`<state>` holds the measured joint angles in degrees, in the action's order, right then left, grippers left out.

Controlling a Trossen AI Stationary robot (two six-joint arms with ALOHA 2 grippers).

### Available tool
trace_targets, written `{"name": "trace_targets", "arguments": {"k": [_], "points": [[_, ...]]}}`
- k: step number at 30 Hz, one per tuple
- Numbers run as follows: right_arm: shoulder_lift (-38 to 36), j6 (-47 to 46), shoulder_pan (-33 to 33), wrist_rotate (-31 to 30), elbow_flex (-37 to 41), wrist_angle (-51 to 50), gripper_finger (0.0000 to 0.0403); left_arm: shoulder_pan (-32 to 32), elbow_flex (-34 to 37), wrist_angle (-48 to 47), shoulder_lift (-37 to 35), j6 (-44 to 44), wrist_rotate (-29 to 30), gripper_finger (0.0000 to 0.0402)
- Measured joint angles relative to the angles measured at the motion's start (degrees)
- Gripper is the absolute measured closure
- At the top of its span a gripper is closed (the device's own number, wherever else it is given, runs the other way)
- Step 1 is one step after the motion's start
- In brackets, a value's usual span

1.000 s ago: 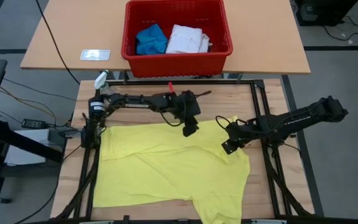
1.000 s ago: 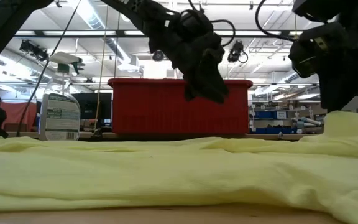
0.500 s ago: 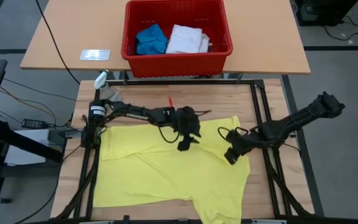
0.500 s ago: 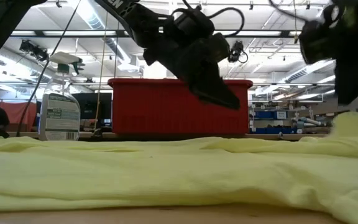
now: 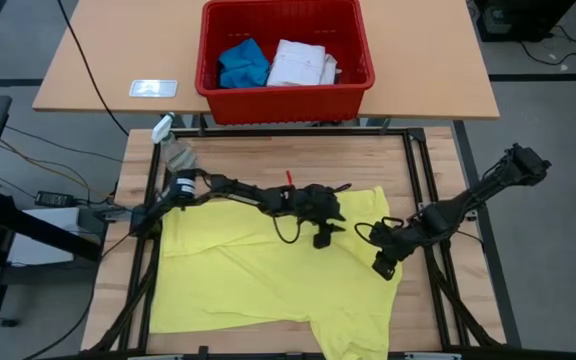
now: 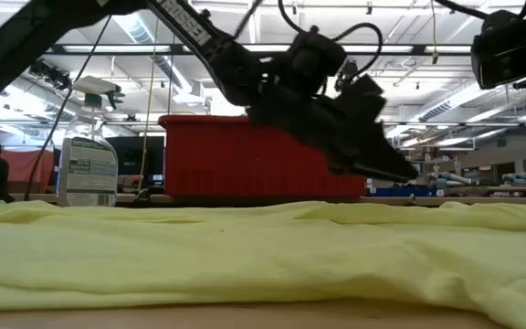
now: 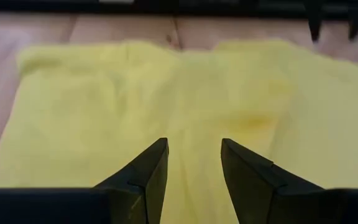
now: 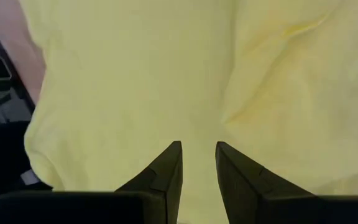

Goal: Fold Laundry from Bin

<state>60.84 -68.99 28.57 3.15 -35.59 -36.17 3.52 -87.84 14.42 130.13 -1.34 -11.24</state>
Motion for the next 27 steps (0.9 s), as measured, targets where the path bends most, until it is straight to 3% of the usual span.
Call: {"name": "trace_targets", "arguments": {"k": [8,13,16,19,22,27], "points": [[0.0,1.5,3.1,0.9,0.0,-1.7,0.0298,-0.8,-1.2,-2.8,2.1,0.7,-0.8,0.0247],[0.0,3.3,3.3,-0.5,0.0,-3.4,0.0298,-1.3,-1.1,-6.8,2.9,0.7,2.1,0.025],[0.0,4.4,3.3,-1.9,0.0,-4.0,0.0298,-1.6,-1.2,-6.9,2.6,0.5,2.7,0.0275],[0.0,6.5,3.4,-3.7,0.0,-5.7,0.03,-2.2,-1.2,-7.3,2.7,1.3,2.8,0.0325],[0.0,12.4,4.3,-6.7,0.0,-6.6,0.0302,-2.8,-1.2,-7.6,1.5,3.1,2.7,0.0384],[0.0,31.3,6.0,-9.7,0.0,-6.0,0.03,-3.7,-1.2,-8.4,-2.6,3.5,2.7,0.0392]]}}
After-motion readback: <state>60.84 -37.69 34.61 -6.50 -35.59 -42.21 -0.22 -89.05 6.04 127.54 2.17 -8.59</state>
